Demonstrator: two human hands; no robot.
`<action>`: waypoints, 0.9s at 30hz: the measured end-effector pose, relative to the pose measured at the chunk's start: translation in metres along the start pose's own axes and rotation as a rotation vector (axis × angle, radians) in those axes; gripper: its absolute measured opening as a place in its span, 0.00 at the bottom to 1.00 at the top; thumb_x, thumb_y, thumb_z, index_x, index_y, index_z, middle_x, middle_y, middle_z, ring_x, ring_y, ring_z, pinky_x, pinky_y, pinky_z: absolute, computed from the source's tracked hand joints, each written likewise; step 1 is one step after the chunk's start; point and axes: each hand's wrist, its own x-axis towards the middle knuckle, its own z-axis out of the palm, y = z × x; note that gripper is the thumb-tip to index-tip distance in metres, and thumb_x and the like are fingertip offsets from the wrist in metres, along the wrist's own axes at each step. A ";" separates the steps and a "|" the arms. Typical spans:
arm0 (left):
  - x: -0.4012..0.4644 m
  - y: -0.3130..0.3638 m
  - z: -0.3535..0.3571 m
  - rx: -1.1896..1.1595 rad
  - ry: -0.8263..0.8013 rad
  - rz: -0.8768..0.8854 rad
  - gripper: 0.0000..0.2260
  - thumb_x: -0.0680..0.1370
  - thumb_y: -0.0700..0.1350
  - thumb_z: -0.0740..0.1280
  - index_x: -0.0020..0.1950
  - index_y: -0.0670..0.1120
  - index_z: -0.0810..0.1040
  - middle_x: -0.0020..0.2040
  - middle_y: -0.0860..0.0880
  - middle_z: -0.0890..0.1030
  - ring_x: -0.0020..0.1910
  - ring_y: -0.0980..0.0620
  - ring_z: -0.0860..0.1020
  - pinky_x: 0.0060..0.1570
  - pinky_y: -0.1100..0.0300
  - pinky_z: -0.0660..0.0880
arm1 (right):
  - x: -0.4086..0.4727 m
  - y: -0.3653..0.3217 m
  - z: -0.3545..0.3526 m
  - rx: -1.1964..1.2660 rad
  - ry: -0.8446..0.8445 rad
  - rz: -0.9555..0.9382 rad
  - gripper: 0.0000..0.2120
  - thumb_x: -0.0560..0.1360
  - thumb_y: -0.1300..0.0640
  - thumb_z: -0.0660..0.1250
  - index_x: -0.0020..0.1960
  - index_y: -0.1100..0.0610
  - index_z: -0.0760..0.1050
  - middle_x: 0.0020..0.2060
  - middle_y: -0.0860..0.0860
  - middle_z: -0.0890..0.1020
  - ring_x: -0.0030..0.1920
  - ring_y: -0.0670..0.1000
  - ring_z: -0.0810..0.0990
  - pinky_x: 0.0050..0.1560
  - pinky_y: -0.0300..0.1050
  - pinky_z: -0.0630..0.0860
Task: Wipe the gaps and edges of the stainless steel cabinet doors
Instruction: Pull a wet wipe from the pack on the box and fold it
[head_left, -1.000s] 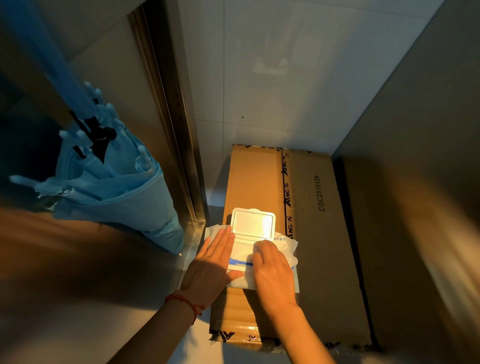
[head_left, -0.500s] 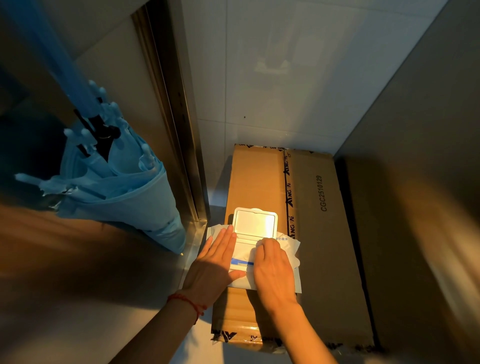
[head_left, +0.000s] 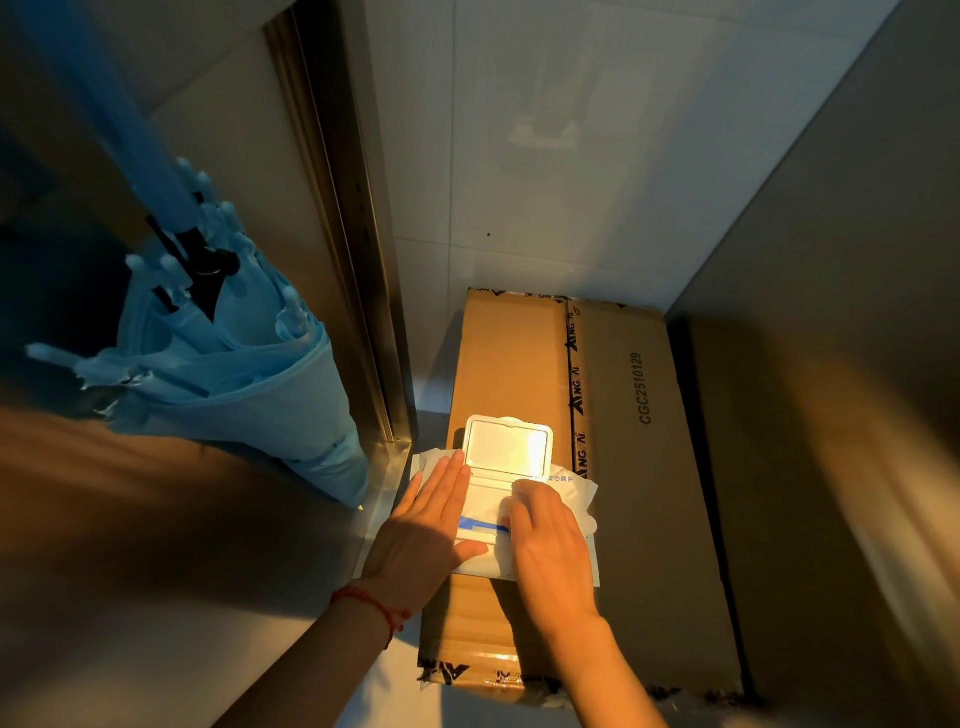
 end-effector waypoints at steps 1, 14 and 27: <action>0.000 0.000 0.000 -0.002 -0.006 -0.003 0.39 0.45 0.54 0.84 0.49 0.34 0.82 0.50 0.39 0.83 0.47 0.42 0.83 0.40 0.46 0.78 | 0.000 0.000 0.000 -0.002 -0.002 -0.003 0.28 0.44 0.51 0.86 0.41 0.59 0.81 0.43 0.56 0.84 0.42 0.53 0.84 0.37 0.41 0.80; 0.000 0.001 -0.002 -0.013 0.015 -0.010 0.37 0.45 0.52 0.84 0.47 0.33 0.82 0.49 0.38 0.83 0.45 0.41 0.83 0.38 0.45 0.78 | 0.008 -0.004 0.001 0.003 0.000 0.057 0.32 0.41 0.53 0.86 0.41 0.61 0.81 0.40 0.55 0.83 0.37 0.53 0.84 0.34 0.40 0.80; 0.001 0.003 -0.001 -0.009 -0.023 -0.009 0.38 0.47 0.55 0.83 0.49 0.34 0.82 0.51 0.39 0.83 0.47 0.42 0.82 0.41 0.47 0.78 | 0.007 -0.009 0.001 -0.012 0.055 0.121 0.31 0.41 0.55 0.86 0.41 0.64 0.81 0.39 0.57 0.84 0.35 0.56 0.84 0.35 0.42 0.80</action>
